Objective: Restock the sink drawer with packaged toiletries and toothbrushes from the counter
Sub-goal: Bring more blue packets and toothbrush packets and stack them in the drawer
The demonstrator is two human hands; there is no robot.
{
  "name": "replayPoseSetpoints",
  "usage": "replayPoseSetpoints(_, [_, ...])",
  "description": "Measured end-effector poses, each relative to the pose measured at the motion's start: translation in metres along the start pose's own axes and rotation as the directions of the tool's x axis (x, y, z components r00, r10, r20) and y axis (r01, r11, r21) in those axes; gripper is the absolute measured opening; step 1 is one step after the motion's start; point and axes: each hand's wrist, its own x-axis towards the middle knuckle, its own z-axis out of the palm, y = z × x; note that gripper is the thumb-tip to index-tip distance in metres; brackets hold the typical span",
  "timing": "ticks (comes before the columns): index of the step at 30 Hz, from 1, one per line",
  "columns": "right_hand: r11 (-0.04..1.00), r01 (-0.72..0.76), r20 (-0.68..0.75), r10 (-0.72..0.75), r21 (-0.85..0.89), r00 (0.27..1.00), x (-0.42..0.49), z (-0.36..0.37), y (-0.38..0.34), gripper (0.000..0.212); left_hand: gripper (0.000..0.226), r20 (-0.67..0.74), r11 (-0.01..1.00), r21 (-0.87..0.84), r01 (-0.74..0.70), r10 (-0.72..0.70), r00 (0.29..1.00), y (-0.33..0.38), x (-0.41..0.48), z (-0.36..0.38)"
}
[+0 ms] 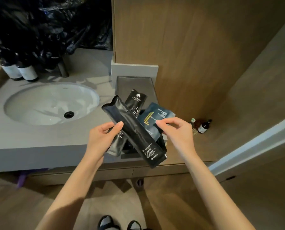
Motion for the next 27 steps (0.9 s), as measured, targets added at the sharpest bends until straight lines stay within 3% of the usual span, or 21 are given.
replayPoseSetpoints(3, [0.996, -0.029, 0.001, 0.029, -0.086, 1.0, 0.02, -0.007, 0.009, 0.009, 0.018, -0.079, 0.999, 0.045, 0.009, -0.006, 0.997, -0.004, 0.003, -0.022])
replayPoseSetpoints(9, [0.976, -0.044, 0.148, 0.077, -0.214, 0.986, 0.051, -0.006, 0.03, 0.011, 0.014, -0.125, 0.996, 0.064, 0.059, -0.05, 0.991, -0.015, 0.014, -0.056])
replayPoseSetpoints(19, [0.935, -0.177, 0.087, 0.213, -0.308, 0.973, 0.077, 0.049, 0.086, 0.023, 0.013, -0.075, 0.991, 0.064, 0.115, -0.11, 0.991, -0.019, 0.05, -0.086])
replayPoseSetpoints(22, [0.867, -0.053, 0.096, 0.115, -0.495, 0.989, 0.077, 0.058, 0.09, 0.03, 0.013, -0.043, 0.992, 0.06, 0.115, -0.112, 0.993, -0.017, 0.056, -0.09])
replayPoseSetpoints(25, [0.656, 0.2, 0.228, -0.043, -0.728, 0.973, 0.071, 0.06, 0.089, 0.037, 0.013, -0.027, 0.992, 0.055, 0.112, -0.111, 0.993, -0.017, 0.063, -0.092])
replayPoseSetpoints(27, [0.526, 0.338, 0.347, -0.085, -0.78, 0.934, 0.068, 0.06, 0.085, 0.042, 0.017, -0.017, 0.991, 0.059, 0.122, -0.121, 0.993, -0.019, 0.067, -0.092])
